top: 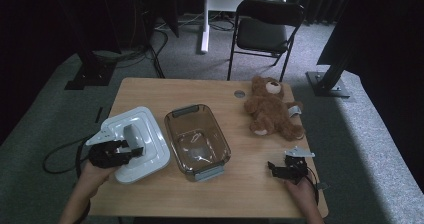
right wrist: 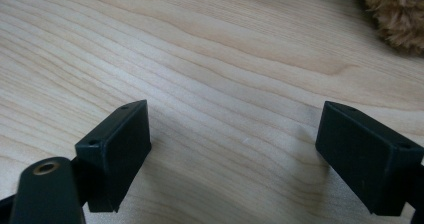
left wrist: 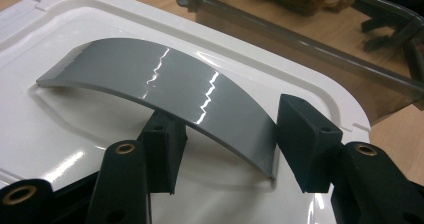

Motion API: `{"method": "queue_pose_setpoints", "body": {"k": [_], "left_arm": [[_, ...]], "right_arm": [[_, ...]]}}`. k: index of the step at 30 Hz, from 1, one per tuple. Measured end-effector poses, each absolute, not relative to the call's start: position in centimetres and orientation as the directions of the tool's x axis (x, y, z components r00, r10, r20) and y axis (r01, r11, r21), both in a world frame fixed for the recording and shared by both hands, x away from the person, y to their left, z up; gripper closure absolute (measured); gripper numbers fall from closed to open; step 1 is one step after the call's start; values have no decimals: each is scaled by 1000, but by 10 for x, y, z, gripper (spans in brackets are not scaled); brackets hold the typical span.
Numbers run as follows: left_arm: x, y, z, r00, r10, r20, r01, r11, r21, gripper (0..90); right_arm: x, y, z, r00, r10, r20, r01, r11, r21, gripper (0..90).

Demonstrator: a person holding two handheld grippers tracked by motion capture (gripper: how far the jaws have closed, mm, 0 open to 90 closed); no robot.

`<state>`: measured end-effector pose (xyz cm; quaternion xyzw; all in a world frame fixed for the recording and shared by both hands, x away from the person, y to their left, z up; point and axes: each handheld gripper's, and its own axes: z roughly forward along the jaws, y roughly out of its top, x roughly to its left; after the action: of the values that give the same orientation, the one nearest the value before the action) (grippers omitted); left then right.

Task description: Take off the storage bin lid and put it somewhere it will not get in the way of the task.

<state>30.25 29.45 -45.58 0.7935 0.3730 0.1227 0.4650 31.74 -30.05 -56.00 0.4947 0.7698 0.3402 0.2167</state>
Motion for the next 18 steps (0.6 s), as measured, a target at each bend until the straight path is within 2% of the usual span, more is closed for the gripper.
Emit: {"method": "queue_pose_setpoints", "body": {"k": [18], "left_arm": [[325,280,-511,714,665,-217,534,-317,784,471]], "right_arm": [[317,-301,-560,-417,909,1,614,281,738,135]]}}
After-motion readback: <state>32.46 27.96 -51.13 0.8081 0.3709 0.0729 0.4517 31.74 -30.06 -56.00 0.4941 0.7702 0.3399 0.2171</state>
